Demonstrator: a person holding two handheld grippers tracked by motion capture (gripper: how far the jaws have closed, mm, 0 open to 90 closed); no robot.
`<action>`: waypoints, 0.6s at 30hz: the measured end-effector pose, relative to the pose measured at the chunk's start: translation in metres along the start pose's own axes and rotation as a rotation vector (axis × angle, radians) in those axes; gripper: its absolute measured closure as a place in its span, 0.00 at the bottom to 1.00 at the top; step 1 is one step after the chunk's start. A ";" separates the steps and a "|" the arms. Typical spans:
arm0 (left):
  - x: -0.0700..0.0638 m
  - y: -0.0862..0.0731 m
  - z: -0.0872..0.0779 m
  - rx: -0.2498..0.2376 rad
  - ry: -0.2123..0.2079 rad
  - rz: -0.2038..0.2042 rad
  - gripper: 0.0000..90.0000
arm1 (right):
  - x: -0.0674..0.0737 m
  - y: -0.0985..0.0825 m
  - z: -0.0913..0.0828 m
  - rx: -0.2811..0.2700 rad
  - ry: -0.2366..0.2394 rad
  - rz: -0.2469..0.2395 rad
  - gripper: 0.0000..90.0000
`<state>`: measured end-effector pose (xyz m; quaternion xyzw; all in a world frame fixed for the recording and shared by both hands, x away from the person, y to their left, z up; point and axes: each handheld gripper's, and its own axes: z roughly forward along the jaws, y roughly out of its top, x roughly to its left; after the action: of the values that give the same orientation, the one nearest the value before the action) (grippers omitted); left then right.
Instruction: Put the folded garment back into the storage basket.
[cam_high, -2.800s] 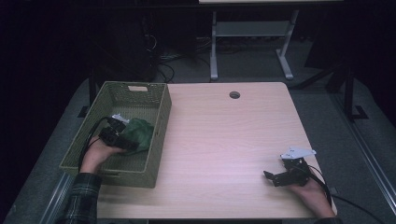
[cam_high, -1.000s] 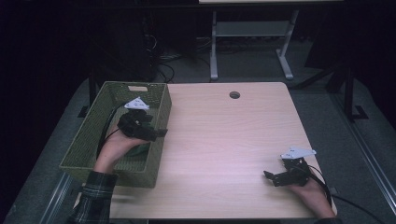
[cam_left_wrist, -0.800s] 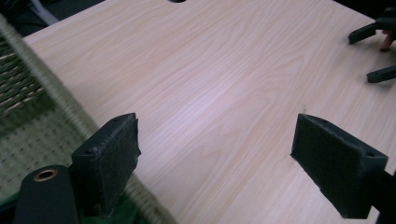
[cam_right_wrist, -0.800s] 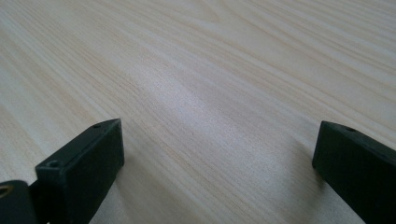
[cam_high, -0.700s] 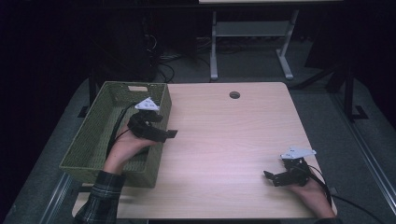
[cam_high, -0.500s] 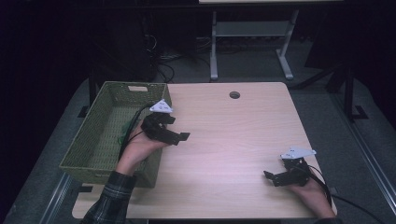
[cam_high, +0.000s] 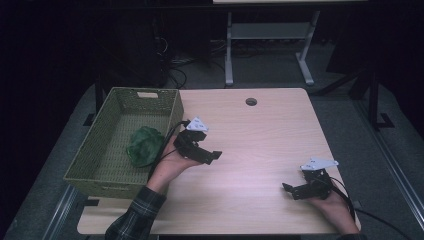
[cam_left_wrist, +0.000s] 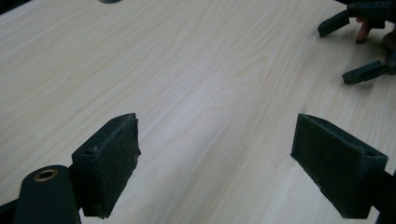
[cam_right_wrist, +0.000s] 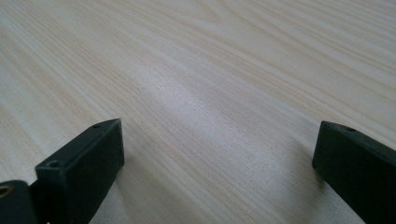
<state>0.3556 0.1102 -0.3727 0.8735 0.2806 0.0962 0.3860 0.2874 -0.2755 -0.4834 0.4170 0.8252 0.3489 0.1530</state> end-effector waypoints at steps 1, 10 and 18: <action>-0.001 -0.001 0.004 0.007 0.000 0.003 0.16 | 0.000 0.000 0.000 0.000 0.000 0.001 0.02; -0.012 -0.017 0.029 0.004 0.000 0.019 0.16 | 0.000 0.000 0.000 0.000 0.000 0.001 0.02; -0.017 -0.032 0.045 -0.016 0.006 0.014 0.16 | 0.000 0.000 0.000 -0.001 -0.002 0.000 0.02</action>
<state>0.3461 0.0899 -0.4261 0.8720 0.2747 0.1038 0.3916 0.2873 -0.2755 -0.4835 0.4173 0.8248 0.3490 0.1540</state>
